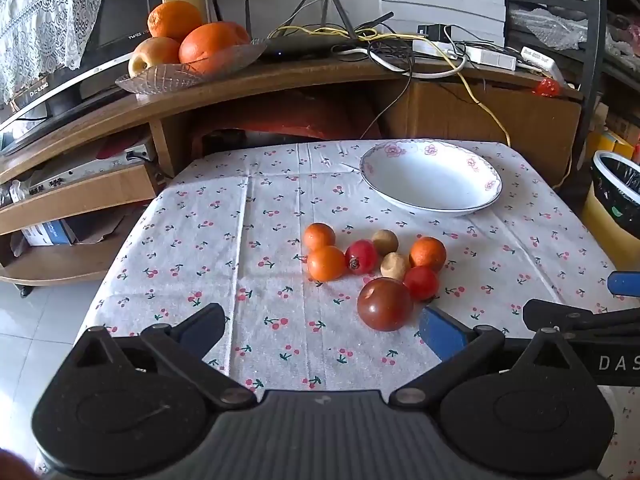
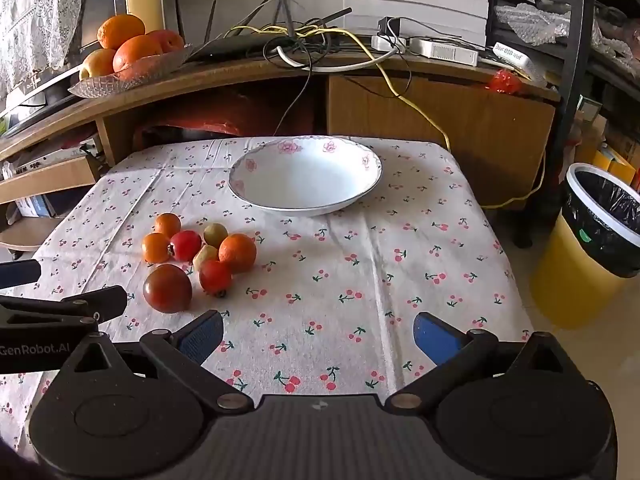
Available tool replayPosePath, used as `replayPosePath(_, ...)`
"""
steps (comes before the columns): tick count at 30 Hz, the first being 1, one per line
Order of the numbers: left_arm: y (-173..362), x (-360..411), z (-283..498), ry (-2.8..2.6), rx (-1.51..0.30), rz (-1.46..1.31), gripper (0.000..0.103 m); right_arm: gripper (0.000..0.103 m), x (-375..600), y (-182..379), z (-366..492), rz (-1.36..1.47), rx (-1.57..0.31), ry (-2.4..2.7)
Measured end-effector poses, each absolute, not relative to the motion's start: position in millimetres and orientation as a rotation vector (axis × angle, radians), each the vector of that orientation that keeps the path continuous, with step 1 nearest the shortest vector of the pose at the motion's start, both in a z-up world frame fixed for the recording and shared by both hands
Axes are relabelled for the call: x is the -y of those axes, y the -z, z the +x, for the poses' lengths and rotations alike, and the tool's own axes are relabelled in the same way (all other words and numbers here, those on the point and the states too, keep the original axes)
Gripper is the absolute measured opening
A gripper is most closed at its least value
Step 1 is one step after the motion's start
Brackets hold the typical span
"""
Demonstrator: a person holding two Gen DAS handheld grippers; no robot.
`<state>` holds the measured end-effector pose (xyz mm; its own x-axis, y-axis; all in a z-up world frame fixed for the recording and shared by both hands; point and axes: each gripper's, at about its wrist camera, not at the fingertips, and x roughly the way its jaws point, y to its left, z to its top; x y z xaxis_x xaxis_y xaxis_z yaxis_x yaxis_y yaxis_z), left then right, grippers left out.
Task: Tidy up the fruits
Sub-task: 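Move both grippers open toward the fruit cluster on the cloth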
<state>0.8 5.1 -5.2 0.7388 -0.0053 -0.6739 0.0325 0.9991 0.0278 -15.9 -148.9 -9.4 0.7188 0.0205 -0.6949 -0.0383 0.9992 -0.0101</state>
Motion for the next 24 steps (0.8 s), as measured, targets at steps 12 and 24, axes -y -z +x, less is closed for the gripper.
replayPosePath(12,4.9,-0.9,-1.3,0.008,-0.742,0.066,0.103,0.096,146.6,13.1,-14.2,-0.017,-0.790,-0.036)
replayPosePath(24,6.9,0.2,-1.4,0.009,-0.743,0.074,0.103,0.095,143.1,15.0,-14.8,-0.017,-0.795,-0.037)
